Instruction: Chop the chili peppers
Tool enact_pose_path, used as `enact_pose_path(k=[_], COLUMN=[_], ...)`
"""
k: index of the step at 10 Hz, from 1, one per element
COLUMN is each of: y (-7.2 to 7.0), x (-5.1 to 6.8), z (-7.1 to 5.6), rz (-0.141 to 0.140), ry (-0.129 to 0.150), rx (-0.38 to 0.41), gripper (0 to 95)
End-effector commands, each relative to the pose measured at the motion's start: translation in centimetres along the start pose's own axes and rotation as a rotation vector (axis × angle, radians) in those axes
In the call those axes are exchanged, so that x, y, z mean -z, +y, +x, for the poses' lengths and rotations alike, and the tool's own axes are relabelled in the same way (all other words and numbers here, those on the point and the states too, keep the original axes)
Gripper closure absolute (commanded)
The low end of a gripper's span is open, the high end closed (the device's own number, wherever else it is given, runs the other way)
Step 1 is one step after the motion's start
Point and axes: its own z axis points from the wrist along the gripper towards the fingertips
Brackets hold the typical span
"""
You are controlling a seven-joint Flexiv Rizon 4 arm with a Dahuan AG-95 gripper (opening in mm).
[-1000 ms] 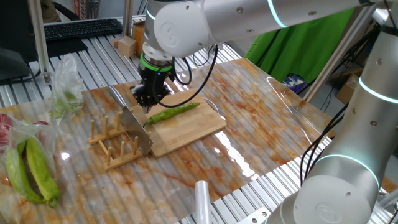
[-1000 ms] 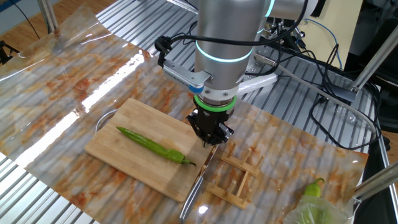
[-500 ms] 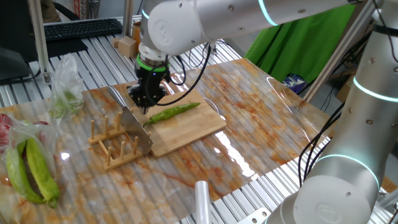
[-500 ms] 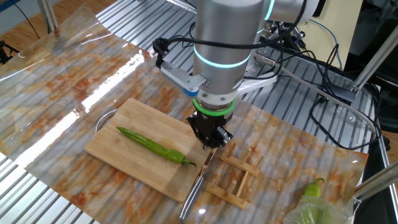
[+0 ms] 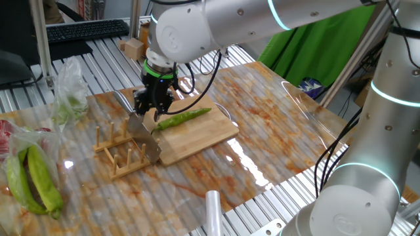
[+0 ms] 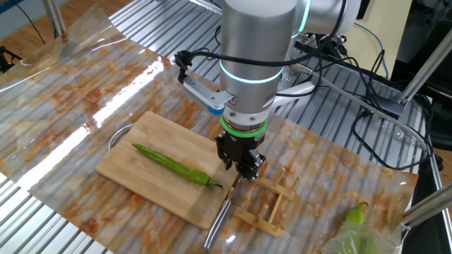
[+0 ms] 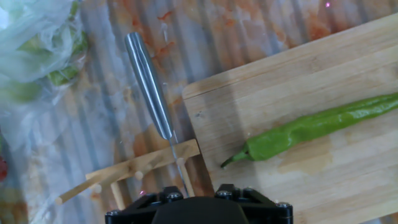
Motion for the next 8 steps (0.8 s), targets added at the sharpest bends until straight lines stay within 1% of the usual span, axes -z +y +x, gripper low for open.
enact_pose_path(k=[1,3,4,5,8], y=[0.5,1.0,1.1,1.4,1.6], x=[-0.4,-1.0,-1.2,-1.6,-2.4], z=[0.0,-0.1,-0.1,-0.1,-0.3], rz=[-0.001,-0.004,-0.004,-0.005,-0.004], ry=[0.005,0.007,0.008,0.012,0.011], rx=[0.0,-0.001,0.007,0.011,0.016], gripper=[19.0,19.0,38.0,38.0,38.0])
